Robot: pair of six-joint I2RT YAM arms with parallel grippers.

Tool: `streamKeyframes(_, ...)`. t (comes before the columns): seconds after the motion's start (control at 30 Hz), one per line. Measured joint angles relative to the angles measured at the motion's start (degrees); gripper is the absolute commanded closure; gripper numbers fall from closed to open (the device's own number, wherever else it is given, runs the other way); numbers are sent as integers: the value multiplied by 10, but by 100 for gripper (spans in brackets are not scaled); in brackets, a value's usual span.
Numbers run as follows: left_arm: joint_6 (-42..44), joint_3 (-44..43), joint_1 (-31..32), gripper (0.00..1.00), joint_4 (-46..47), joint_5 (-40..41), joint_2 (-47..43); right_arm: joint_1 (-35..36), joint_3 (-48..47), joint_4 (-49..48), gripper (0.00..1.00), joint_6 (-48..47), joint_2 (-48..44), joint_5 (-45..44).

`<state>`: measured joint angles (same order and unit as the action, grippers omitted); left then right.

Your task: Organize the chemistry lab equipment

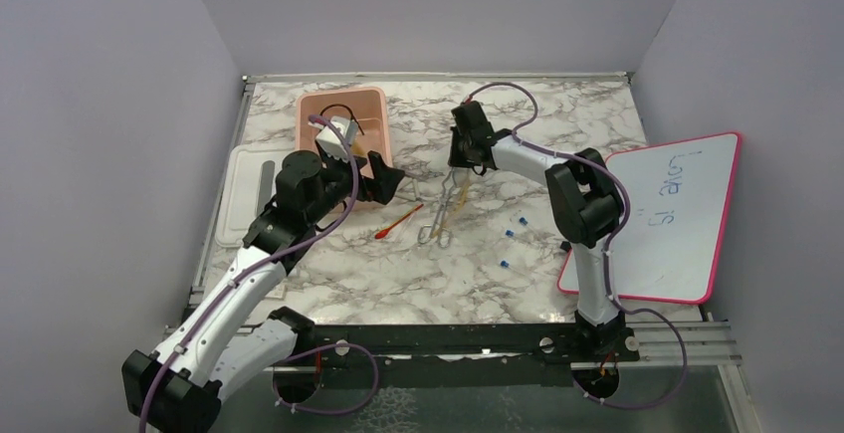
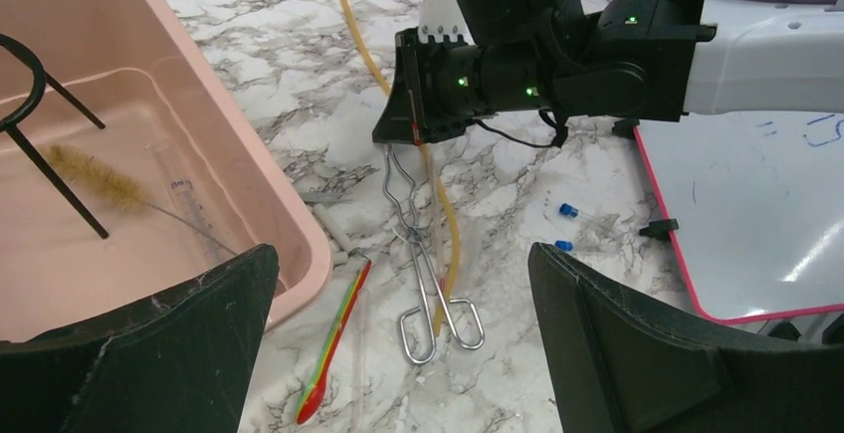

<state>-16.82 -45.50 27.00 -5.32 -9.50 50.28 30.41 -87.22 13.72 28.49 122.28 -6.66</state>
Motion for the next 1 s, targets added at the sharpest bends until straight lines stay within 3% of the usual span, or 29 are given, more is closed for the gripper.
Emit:
streamKeyframes(0.17, -1, 0, 0, 1, 5, -42, 31, 0, 21, -28, 99, 6, -17, 21)
streamKeyframes(0.37, -16, 2, 0, 3, 20, -114, 75, 0, 81, -80, 99, 21, -102, 57)
streamKeyframes(0.6, -58, 3, 0, 16, 45, -181, 118, 0, 145, -146, 99, 35, -227, 101)
streamKeyframes(0.87, -118, -5, 13, 20, 57, -200, 182, 0, 209, -170, 99, 61, -324, 141)
streamKeyframes(1.0, -144, -19, 38, 35, 76, -219, 220, 0, 239, -176, 99, 83, -359, 162)
